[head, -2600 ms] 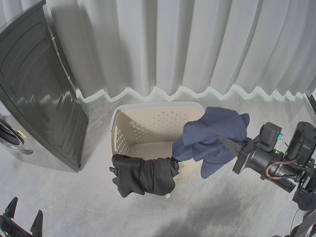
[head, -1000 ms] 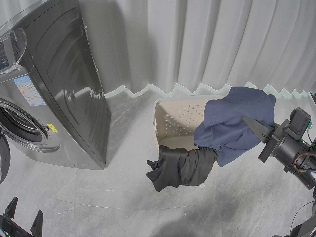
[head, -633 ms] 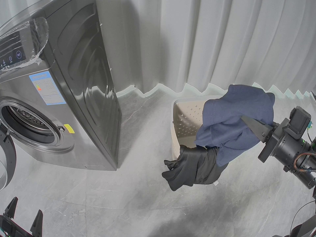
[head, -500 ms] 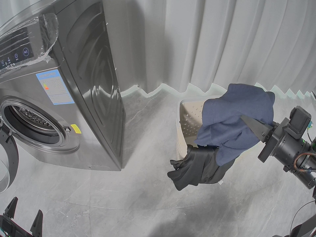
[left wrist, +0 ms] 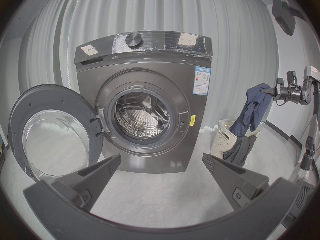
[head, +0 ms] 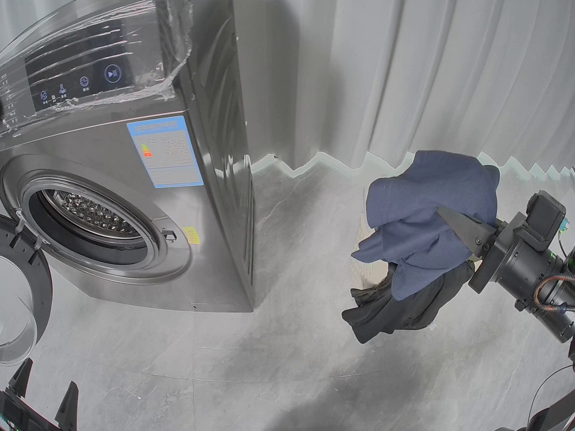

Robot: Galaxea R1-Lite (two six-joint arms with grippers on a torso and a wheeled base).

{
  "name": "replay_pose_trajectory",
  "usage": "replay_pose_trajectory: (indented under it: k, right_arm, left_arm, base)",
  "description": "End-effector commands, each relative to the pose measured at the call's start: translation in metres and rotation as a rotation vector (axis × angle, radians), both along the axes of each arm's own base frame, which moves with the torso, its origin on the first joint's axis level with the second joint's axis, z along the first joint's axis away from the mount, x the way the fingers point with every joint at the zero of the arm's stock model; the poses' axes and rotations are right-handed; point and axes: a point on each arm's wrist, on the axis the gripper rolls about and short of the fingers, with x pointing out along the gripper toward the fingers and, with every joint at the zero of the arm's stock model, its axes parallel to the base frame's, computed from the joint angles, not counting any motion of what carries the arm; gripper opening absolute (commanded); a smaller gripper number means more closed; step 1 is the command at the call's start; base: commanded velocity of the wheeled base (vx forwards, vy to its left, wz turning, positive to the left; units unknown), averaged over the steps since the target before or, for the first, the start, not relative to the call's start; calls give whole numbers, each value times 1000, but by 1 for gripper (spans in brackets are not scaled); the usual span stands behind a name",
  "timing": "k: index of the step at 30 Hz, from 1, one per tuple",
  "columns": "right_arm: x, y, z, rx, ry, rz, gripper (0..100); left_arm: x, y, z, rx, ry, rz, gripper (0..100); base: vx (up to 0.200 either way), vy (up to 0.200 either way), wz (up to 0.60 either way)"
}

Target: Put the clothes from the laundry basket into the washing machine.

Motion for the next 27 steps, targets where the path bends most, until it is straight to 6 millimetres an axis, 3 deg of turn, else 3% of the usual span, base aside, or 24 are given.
replay_pose_trajectory:
  k: [1, 3, 18, 24, 27]
  right_arm:
    - [1, 1, 0, -1, 2, 0, 0]
    - [1, 1, 0, -1, 2, 0, 0]
    - [6, -1, -3, -4, 27, -81, 0]
    - [9, -1, -2, 3, 37, -146, 0]
    - [9, -1, -2, 2, 39, -146, 0]
  left_arm:
    - [0, 0, -4, -1, -4, 0, 100]
    - [0, 0, -4, -1, -4, 0, 100]
    - [0, 0, -4, -1, -4, 0, 100]
    - [0, 0, -4, -1, -4, 0, 100]
    - [0, 0, -4, -1, -4, 0, 100]
  base:
    - [0, 0, 0]
    - [0, 0, 0]
    - [-200, 0, 0]
    - [0, 0, 0]
    - [0, 200, 0]
